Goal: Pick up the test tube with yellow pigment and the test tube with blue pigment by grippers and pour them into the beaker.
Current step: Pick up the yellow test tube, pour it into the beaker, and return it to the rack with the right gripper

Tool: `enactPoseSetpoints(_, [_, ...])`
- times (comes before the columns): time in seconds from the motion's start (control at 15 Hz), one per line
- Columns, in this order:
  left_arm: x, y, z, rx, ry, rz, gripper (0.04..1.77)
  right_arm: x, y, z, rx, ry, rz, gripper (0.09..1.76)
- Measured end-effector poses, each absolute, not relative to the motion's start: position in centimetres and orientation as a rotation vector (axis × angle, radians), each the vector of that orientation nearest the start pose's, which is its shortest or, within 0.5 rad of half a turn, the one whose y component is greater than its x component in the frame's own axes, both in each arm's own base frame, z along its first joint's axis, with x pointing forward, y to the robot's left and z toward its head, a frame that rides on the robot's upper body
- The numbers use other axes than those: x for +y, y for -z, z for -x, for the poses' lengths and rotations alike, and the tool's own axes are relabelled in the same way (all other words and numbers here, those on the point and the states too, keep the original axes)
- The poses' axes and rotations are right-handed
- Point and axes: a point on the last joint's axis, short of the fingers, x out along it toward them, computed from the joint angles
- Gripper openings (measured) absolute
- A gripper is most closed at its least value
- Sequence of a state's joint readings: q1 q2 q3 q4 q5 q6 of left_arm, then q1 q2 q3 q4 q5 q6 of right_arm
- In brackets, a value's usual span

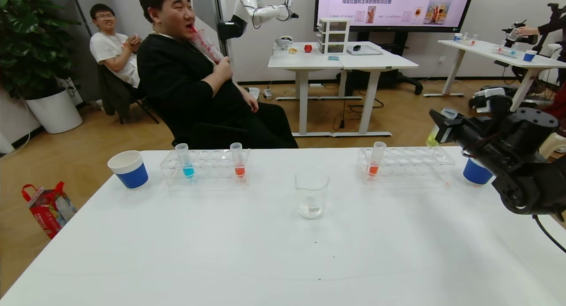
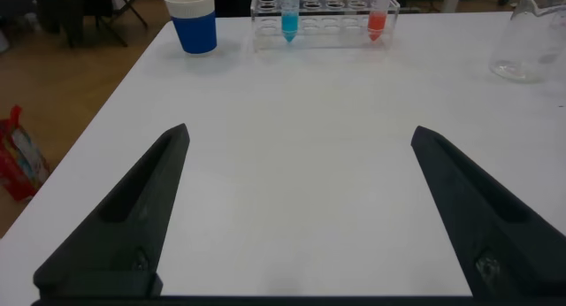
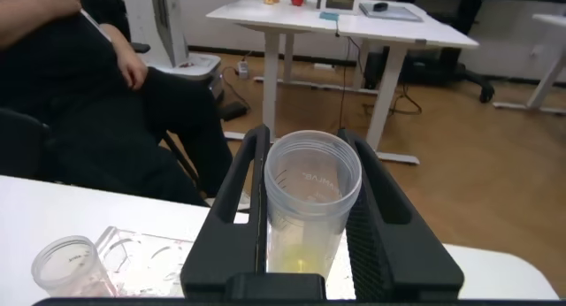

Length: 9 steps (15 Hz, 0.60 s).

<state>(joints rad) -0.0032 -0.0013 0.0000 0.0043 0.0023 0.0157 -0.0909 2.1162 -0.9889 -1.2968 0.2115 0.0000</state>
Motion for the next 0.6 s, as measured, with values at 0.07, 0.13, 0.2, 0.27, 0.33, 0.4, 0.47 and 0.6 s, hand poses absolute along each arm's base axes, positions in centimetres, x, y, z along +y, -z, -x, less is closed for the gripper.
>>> enactPoseSetpoints(0.07, [0.0,-7.5,2.3,0.003,0.001,-0.015,1.75,-3.0,-15.2,-40.0,-0.175,-0.135,0.067,0.51])
enactPoseSetpoints(0.13, [0.0,-7.5,2.3,0.003,0.001,-0.016,1.75,-2.7,-15.6,-40.2,-0.186,-0.164,0.106,0.51])
enactPoseSetpoints(0.2, [0.0,-7.5,2.3,0.003,0.002,-0.016,1.75,-2.2,-16.1,-40.5,-0.196,-0.196,0.137,0.51])
enactPoseSetpoints(0.27, [0.0,-7.5,2.3,0.003,0.001,-0.015,1.75,-1.1,-16.5,-40.7,-0.205,-0.236,0.160,0.51])
enactPoseSetpoints(0.33, [0.0,-7.5,2.3,0.003,0.001,-0.016,1.75,0.1,-16.9,-41.0,-0.211,-0.269,0.171,0.51])
enactPoseSetpoints(0.4, [0.0,-7.5,2.3,0.003,0.001,-0.015,1.75,1.4,-17.2,-41.2,-0.211,-0.305,0.173,0.51])
enactPoseSetpoints(0.47, [0.0,-7.5,2.3,0.003,0.001,-0.015,1.75,3.0,-17.6,-41.3,-0.210,-0.345,0.171,0.51])
enactPoseSetpoints(0.6, [0.0,-7.5,2.3,0.003,0.001,-0.015,1.75,6.8,-18.2,-41.4,-0.213,-0.447,0.172,0.51])
